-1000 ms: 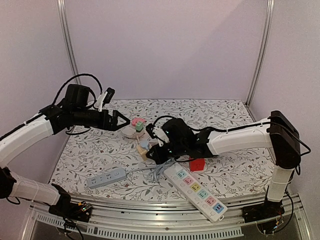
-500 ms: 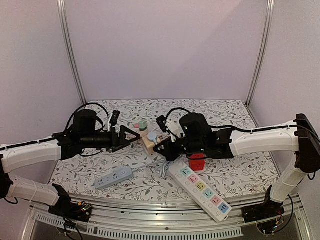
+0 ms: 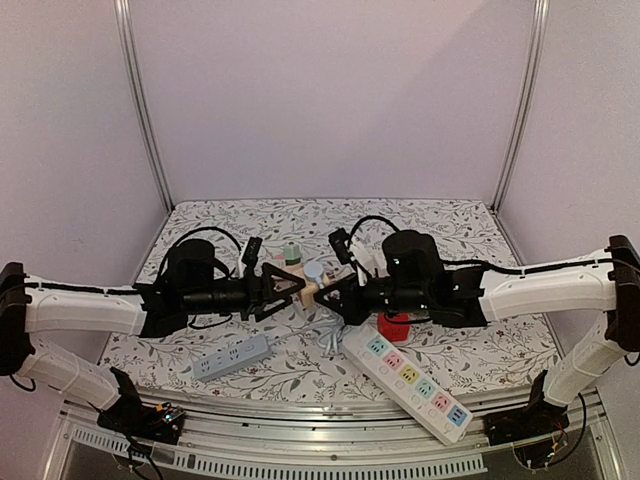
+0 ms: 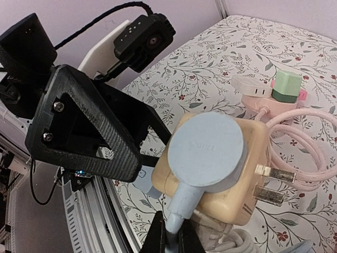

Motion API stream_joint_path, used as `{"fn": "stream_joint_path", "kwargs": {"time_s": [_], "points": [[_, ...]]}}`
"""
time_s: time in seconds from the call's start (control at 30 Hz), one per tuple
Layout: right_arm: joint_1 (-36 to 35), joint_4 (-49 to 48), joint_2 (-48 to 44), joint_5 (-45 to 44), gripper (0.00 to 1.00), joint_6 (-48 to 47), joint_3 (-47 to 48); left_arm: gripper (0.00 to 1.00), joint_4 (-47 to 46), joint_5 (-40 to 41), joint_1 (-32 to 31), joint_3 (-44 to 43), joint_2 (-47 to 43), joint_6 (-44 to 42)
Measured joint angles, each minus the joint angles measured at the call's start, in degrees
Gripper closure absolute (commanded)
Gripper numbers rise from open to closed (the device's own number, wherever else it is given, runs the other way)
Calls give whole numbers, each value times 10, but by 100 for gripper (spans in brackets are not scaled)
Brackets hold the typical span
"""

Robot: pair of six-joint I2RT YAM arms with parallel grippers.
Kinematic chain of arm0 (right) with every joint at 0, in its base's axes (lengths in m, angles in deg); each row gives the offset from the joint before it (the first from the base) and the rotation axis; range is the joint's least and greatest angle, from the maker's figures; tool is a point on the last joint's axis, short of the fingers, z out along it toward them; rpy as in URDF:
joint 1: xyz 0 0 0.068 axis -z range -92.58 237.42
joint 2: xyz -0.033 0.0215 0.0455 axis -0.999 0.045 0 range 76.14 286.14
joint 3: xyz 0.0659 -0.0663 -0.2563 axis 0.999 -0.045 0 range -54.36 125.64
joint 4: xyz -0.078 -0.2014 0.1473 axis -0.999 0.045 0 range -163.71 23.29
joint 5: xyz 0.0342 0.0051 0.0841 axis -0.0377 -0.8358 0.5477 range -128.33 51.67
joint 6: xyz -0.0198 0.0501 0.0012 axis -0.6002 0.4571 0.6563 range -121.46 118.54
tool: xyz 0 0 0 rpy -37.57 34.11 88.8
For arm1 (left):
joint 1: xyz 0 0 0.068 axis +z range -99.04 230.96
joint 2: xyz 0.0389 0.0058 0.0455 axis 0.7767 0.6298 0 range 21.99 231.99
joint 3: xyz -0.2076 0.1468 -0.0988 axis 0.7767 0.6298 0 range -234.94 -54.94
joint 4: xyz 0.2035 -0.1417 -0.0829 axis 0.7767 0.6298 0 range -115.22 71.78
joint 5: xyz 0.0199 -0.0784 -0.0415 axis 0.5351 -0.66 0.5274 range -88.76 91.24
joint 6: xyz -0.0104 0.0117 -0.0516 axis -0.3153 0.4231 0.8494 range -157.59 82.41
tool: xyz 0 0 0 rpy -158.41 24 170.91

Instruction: Pull the plug off the socket

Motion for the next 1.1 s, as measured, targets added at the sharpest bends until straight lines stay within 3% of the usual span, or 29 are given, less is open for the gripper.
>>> {"fn": "stream_joint_path", "kwargs": {"time_s": [1.1], "points": [[0, -56, -21, 4, 100, 42, -6, 26, -117, -7, -12, 1, 38, 68]]}}
